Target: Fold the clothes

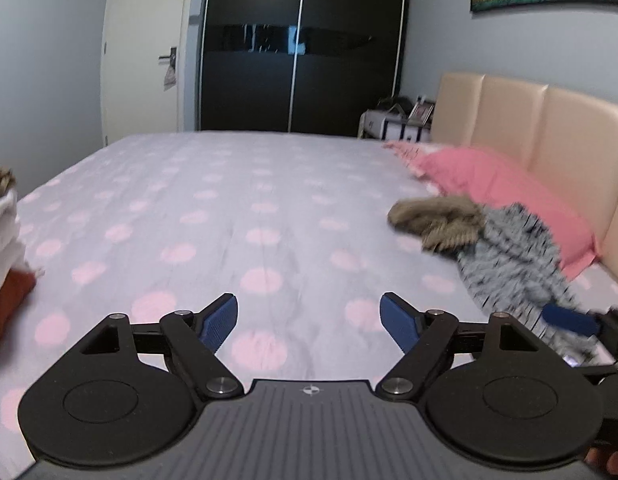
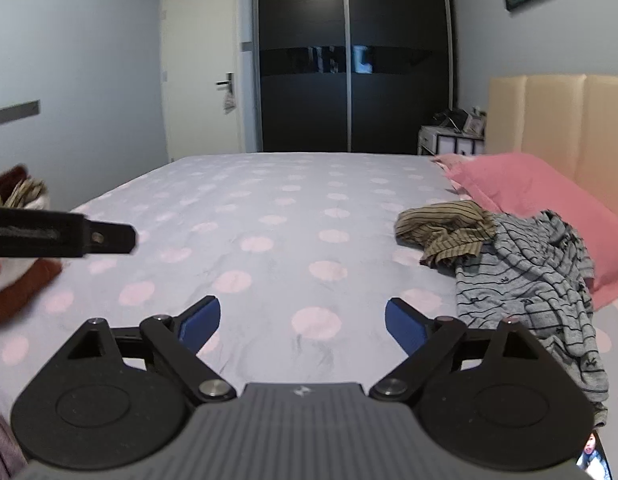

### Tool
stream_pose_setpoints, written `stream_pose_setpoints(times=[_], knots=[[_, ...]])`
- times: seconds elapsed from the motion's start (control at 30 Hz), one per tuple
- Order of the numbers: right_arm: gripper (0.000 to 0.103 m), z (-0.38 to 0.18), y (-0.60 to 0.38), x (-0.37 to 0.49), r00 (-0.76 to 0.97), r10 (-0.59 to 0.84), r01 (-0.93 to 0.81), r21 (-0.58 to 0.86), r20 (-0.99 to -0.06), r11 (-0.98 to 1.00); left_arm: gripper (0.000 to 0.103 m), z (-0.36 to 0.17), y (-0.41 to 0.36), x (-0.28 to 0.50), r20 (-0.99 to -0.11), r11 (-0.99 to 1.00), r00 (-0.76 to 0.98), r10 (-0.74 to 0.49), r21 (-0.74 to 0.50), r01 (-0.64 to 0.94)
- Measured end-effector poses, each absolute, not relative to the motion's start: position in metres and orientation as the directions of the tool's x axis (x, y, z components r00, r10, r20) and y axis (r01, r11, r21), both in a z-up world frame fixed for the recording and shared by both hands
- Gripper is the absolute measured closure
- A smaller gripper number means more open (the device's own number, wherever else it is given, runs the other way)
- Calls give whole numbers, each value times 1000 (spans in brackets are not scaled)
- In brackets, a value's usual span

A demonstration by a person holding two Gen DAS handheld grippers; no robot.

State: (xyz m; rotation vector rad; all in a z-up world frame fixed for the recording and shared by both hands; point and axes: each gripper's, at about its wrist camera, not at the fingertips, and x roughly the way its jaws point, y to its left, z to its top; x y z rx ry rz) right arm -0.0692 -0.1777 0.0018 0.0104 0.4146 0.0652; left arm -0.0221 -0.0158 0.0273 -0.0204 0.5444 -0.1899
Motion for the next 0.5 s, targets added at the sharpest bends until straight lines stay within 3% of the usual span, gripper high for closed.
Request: stream_pose_setpoints(times=[0.3, 0.5], knots=[[9, -38, -183, -61, 913, 32, -18, 38, -407, 999, 24, -26, -50, -12, -499, 984, 860, -105, 75, 164], [9, -56, -186, -35, 901, 14, 2, 36, -433, 999, 24, -49, -46, 11, -543, 994, 836, -80, 16, 106]])
